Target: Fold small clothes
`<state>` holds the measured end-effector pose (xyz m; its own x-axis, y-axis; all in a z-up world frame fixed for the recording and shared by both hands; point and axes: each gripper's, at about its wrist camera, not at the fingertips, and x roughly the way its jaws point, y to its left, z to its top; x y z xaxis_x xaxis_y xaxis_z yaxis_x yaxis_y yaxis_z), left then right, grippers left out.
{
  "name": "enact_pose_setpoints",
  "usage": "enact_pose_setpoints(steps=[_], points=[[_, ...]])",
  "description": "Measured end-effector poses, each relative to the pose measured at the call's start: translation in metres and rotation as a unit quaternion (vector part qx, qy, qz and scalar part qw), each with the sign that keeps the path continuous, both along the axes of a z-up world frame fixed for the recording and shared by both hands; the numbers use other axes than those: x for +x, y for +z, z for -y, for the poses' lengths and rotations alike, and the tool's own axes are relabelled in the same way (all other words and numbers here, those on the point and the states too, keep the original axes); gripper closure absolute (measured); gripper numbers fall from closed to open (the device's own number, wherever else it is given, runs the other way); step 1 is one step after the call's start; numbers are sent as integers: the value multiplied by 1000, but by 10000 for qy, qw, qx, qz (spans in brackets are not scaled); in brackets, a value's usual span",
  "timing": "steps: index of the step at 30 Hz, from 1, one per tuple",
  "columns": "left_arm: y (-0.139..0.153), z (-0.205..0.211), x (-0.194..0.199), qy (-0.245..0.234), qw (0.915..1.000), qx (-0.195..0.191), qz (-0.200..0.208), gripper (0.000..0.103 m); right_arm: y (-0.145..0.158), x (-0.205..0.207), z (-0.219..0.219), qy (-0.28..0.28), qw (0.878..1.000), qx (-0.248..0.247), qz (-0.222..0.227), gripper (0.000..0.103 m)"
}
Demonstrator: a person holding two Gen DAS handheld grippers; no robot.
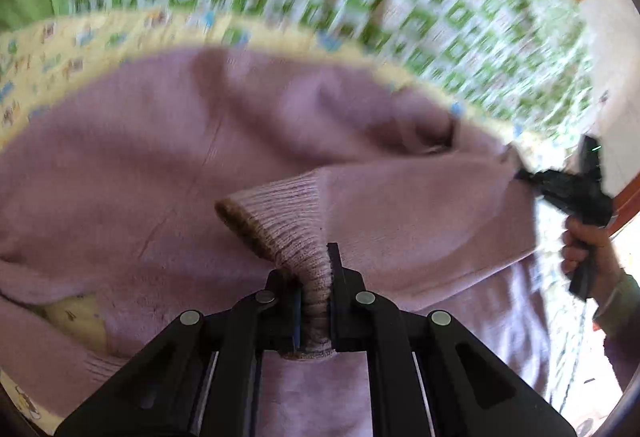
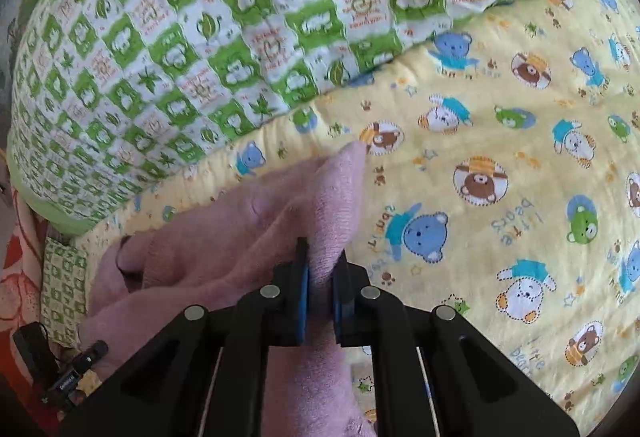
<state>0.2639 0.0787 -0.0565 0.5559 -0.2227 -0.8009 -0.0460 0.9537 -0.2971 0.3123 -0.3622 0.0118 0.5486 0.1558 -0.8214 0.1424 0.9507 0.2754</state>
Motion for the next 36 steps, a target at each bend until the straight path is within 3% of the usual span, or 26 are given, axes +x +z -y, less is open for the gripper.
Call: enact_pose_setpoints(steps=[2,4,6,7,11,12,15,19,23,26,29,31,33,35,36], points=[[-10,-1,1,-51,9999,92,-125,95,-5,0,-4,-16,9999,-133,-85,88],[-17,-5,1,-19,9992,169,-352,84,0,-2,-6,-94,9996,-235,-83,82],[-13,-12,-3,-22,9991,76,-410,75,11,-5,-9,-80,9988,-474,-4,68],[-7,-17,-5,-2,9989,92,-450,65,20,-7,-10,-1,9982,-589,116,67],[29,-30,-11,-315,9994,112,-109,57,51,-5,-18,598,9933,-871,471,63],[38,-32,-7,-537,9983,79,-223,50,56,0,-22,833,9913,-890,492,63],[67,-36,22,-812,9965,208,53,39,65,16,-39,1466,9824,-1032,518,63],[78,-27,84,-1257,9905,535,134,33,54,51,-61,2202,9695,-1042,276,61],[65,-14,142,-1687,9826,749,-201,33,29,87,-84,2777,9544,-1093,-60,40],[53,-3,174,-1971,9708,1311,-386,33,11,106,-98,3156,9412,-1169,-291,39],[41,1,192,-2284,9599,1525,-554,32,-4,119,-109,3504,9275,-1215,-478,39],[28,7,201,-2524,9484,1760,-761,32,-16,122,-114,3743,9148,-1353,-685,39],[15,13,204,-2682,9380,2011,-887,32,-34,122,-123,4020,8944,-1714,-948,39],[11,20,202,-2853,9296,2186,-813,45,-47,114,-130,4276,8730,-2107,-1029,45],[12,23,200,-2995,9265,2154,-744,68,-50,111,-131,4363,8674,-2181,-985,60]])
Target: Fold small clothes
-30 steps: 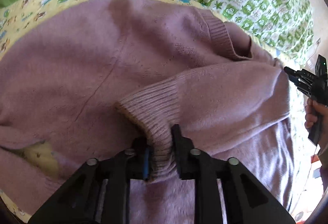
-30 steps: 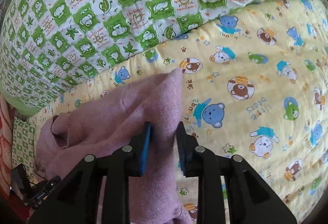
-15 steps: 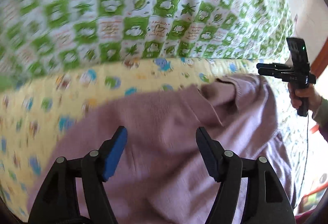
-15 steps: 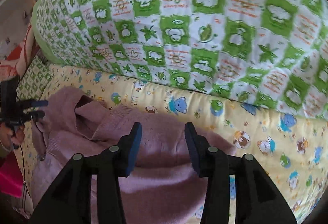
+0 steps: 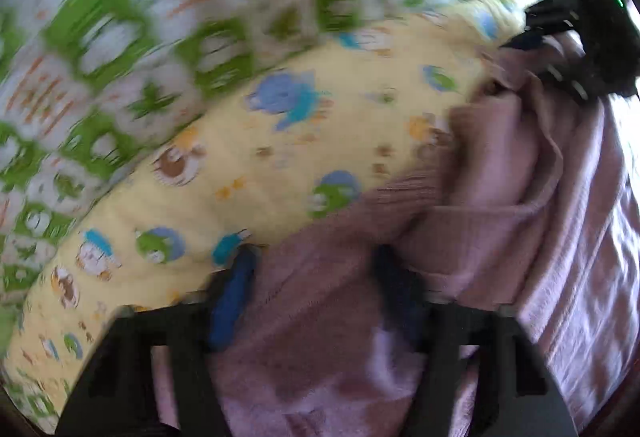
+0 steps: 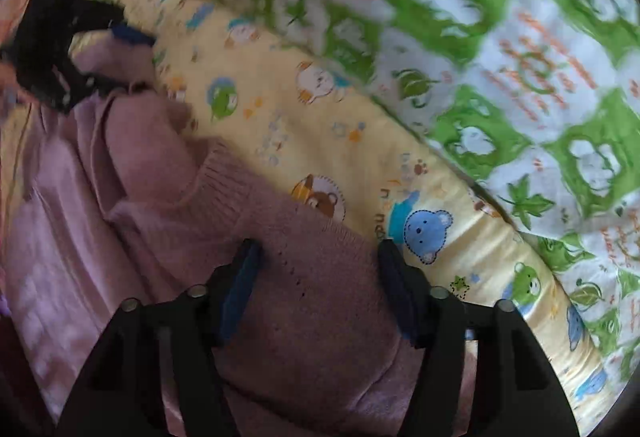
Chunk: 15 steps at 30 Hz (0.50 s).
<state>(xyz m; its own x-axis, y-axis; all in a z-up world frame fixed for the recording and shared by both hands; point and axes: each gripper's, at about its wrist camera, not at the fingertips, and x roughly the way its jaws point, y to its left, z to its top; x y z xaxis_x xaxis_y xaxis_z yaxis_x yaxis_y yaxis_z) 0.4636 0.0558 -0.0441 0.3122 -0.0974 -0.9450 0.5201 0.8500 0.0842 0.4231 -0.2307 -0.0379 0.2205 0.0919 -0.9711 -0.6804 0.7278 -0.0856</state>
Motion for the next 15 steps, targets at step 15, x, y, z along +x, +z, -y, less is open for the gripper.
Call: enact_pose_setpoints(steps=[15], points=[[33,-49,47,1488,9829,-232,1059,90,2,6,34,-2198,9671,467,1192,93]])
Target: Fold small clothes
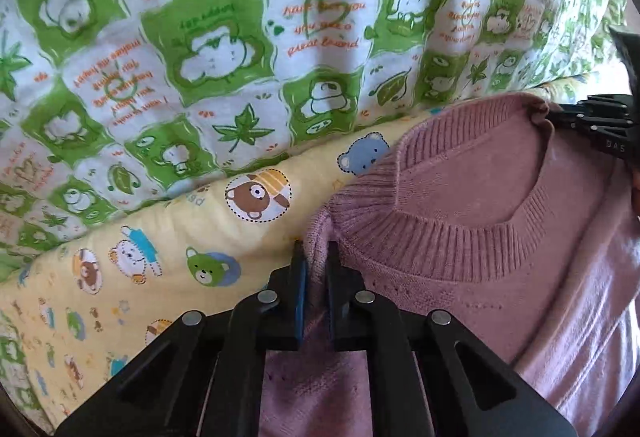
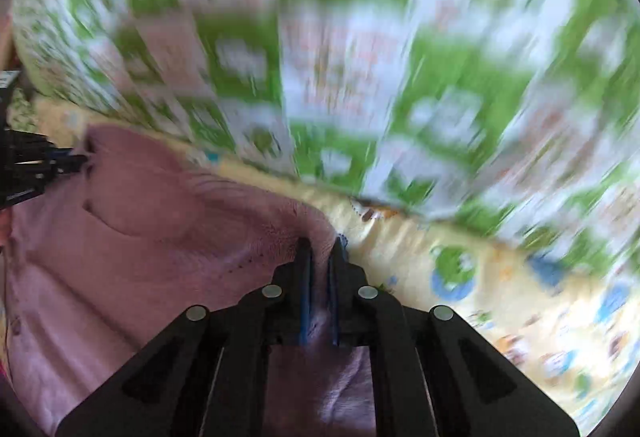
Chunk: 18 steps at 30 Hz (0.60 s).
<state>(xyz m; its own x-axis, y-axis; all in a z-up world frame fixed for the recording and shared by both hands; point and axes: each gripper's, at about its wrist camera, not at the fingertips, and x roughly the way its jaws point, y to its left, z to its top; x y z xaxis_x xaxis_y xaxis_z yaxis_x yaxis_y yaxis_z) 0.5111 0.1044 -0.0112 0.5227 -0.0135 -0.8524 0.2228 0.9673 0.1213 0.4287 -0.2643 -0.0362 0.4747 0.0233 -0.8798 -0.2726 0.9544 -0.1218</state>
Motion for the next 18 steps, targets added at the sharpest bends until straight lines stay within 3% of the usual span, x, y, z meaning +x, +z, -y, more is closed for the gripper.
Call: enact_pose_setpoints(steps=[1,3,7,9,12,18], points=[[7,-4,0,86,9999,-76,2,87,0,-1,-2,-59,9999,-40,79,92],[22,-12,-5,179,9994,-279,58,82,8,-5,-4,-193,9995,140,194,75],[53,-59,-27,654,9968,-447,105,54,41,-20,-3,-426,9959,569,557,63],[68,-86,-55,879,9936,-685,159,52,61,-37,2,-499,9925,843,726,58],[70,-118,-109,1409,9875,-694,126,28,81,-67,5,-542,9872,1257,820,55],[57,-162,-238,2517,9617,-1089,33,24,77,-139,-21,-355,9835,1682,567,48]])
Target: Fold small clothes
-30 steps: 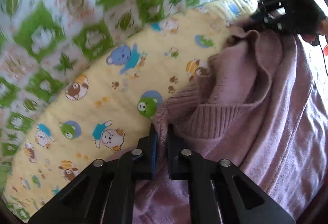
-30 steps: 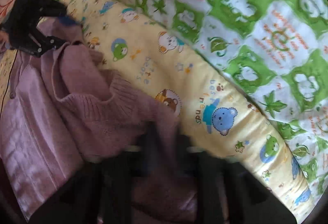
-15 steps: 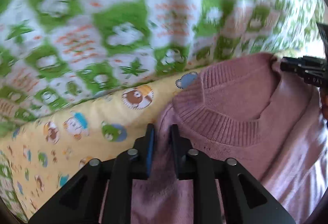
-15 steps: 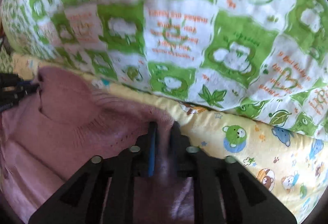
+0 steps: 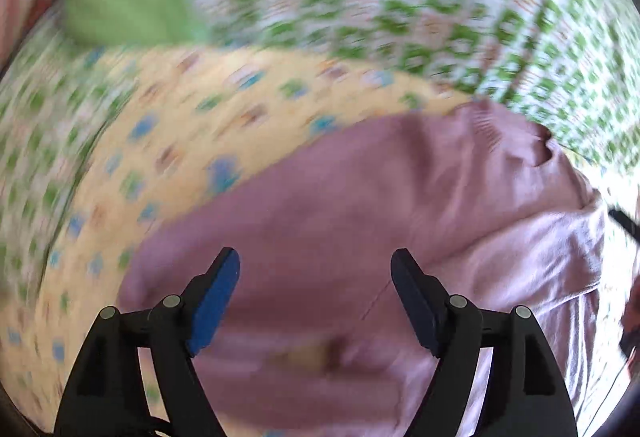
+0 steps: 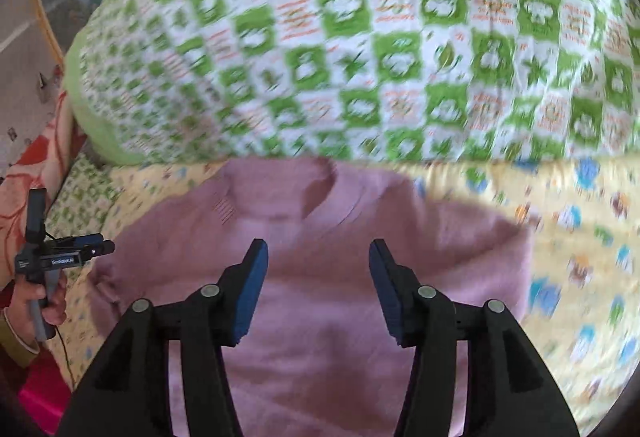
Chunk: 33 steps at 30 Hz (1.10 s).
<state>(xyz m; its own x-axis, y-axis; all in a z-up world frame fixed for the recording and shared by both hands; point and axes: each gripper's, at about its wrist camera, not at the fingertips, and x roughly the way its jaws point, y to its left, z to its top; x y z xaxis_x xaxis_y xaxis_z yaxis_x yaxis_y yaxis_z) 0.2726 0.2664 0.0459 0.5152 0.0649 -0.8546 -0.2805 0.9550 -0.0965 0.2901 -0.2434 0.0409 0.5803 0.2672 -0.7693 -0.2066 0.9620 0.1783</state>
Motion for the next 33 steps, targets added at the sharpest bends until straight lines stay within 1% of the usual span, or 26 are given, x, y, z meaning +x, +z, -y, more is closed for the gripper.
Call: enact_pose_setpoints(steps=[1,2,4,5,6,7,9,10,12,14,16,18,20,22,25,27,29,30,31,32,33], points=[[-3,-13,-19,240,9997,-80,-56,24,-3,-12,-9,26,10000,54,-69,48],[-20,-3,-36,400,9991,-147,-75,24,-8,-25,-15,60,9997,129,-178,47],[-32,-22,-67,807,9956,-468,-129,24,-18,-43,-28,63,9990,287,-333,46],[-46,-8,-66,941,9937,-579,-176,24,-19,-51,-32,91,9985,359,-415,46],[-53,-14,-76,1109,9909,-720,-233,24,-19,-64,-35,114,9980,408,-472,46],[-66,-7,-80,1206,9890,-811,-270,24,-23,-74,-39,114,9974,469,-539,46],[-74,-11,-93,1413,9852,-913,-326,24,-34,-87,-50,130,9952,630,-741,46],[-77,-10,-98,1495,9836,-968,-286,24,-36,-92,-52,134,9942,695,-804,46],[-81,-14,-107,1612,9802,-1120,-248,24,-47,-102,-65,203,9905,937,-987,46],[-83,-15,-112,1706,9773,-1235,-232,24,-56,-102,-87,397,9866,1067,-1169,46],[-84,-14,-118,1716,9776,-1195,-227,24,-67,-101,-110,583,9825,1171,-1326,46],[-88,-14,-122,1780,9769,-1146,-309,24,-77,-99,-129,742,9785,1253,-1457,46],[-92,-16,-126,1847,9744,-1241,-312,24,-86,-97,-152,920,9745,1337,-1547,46],[-98,-21,-125,1914,9695,-1498,-316,24,-94,-93,-173,1086,9709,1383,-1624,46],[-108,-28,-117,2000,9589,-1994,-287,24,-106,-85,-199,1256,9665,1364,-1773,46],[-117,-27,-109,1990,9549,-2165,-418,24,-108,-83,-210,1278,9667,1325,-1778,46],[-124,-22,-99,1972,9538,-2188,-586,26,-109,-82,-213,1267,9653,1407,-1797,46],[-126,-18,-96,1937,9549,-2163,-617,36,-109,-82,-214,1267,9654,1395,-1802,46],[-126,-13,-91,1849,9577,-2125,-590,66,-110,-82,-215,1269,9658,1353,-1811,46],[-125,-7,-88,1766,9599,-2101,-574,81,-110,-81,-214,1260,9661,1317,-1829,46],[-122,-2,-85,1678,9618,-2095,-534,92,-110,-81,-211,1241,9663,1309,-1838,46]])
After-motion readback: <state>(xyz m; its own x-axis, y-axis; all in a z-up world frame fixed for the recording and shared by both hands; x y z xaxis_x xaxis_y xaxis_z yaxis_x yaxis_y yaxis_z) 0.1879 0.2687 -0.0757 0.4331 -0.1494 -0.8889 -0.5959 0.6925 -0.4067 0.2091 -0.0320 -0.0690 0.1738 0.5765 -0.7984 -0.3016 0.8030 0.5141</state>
